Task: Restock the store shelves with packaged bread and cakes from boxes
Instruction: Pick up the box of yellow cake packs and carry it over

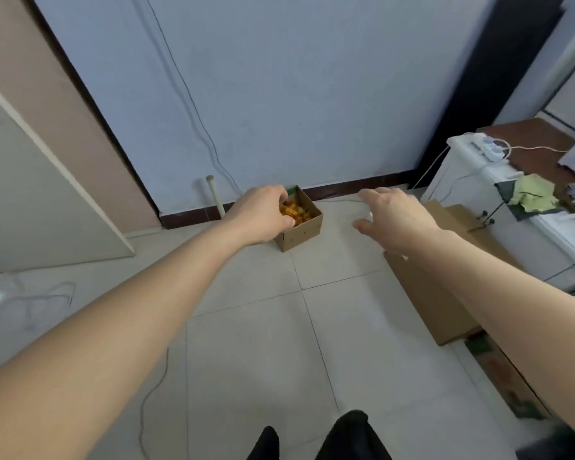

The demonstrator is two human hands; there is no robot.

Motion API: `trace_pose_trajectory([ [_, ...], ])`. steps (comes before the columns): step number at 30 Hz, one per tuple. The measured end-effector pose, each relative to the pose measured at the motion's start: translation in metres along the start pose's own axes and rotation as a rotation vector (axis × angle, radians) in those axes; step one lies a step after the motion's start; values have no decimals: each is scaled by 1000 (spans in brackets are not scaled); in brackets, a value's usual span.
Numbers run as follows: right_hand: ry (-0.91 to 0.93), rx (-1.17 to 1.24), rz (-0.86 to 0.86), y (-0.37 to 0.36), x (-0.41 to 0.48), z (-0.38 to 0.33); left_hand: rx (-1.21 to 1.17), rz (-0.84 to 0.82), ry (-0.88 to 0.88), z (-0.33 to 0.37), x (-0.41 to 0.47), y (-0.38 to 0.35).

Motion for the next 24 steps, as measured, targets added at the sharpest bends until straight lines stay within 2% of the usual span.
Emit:
trace_pose_trajectory([
  [5,-7,-3,-49,0,122,47,-34,-37,33,12,127,-11],
  [12,117,-35,-158,-11,290,104,-131,-53,194,13,284,-26],
  [24,180,-68,-366,-71,524,134,-250,-115,422,-49,497,-69],
])
Point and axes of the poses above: each hand's wrist, its own x-axis towards the middle knuckle, its own y-axis out of the back of the hand, z = x × y, the point moved 1 cm from there along x, towards the middle knuckle, and after that the axes turned 8 degrees about x, right-handed, at the moved point
